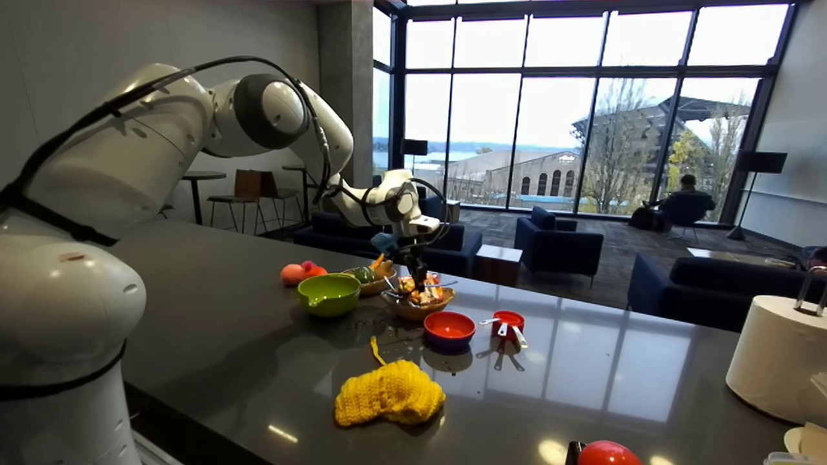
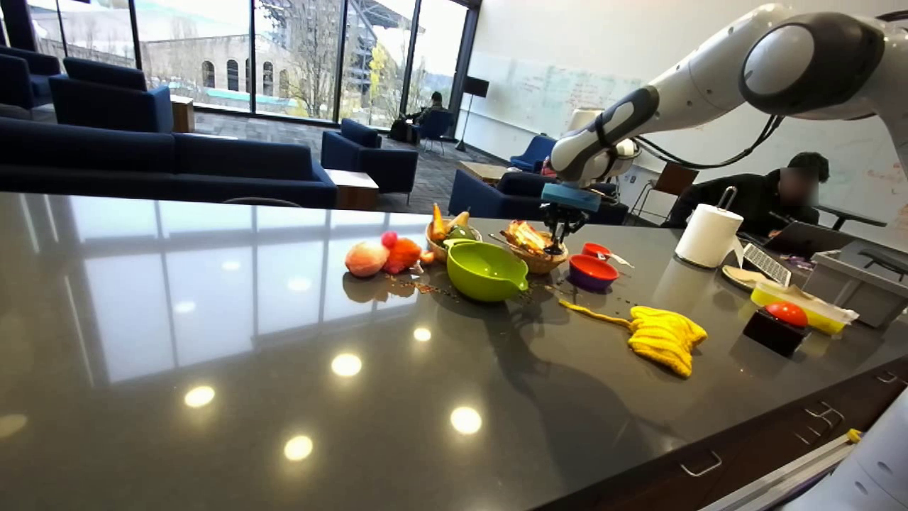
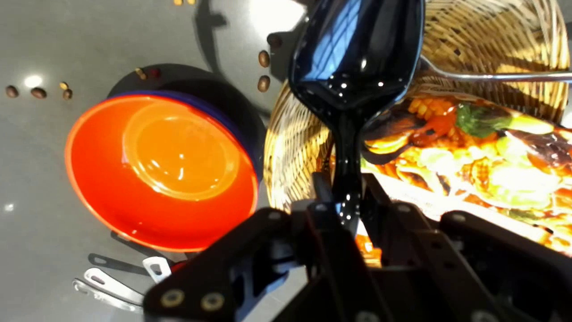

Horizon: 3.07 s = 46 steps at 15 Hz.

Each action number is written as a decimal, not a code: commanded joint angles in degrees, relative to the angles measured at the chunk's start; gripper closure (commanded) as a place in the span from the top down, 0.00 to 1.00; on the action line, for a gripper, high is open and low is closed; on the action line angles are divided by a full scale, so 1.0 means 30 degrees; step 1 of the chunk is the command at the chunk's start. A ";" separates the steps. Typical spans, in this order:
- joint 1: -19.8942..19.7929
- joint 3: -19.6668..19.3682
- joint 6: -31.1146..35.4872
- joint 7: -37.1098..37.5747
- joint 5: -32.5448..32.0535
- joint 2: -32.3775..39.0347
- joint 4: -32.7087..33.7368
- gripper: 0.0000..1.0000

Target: Move the black ladle to the basket on the right.

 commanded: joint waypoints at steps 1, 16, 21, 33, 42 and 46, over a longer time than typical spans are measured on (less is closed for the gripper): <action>-0.0372 0.0255 -0.0103 -0.0861 0.0176 0.1312 0.1808 0.05; -0.0842 0.0213 -0.0020 -0.2706 0.0460 0.2622 0.3495 0.50; -0.0699 0.0294 -0.0021 -0.2606 0.0527 0.2173 0.2909 0.82; 0.0771 0.1324 0.0471 -0.4536 0.0346 -0.3903 -0.3122 1.00; 0.0029 0.3282 -0.0676 -1.1656 0.0376 -0.7475 -0.6994 1.00; -0.0103 0.3681 -0.1869 -1.3889 0.0216 -0.8559 -0.8052 1.00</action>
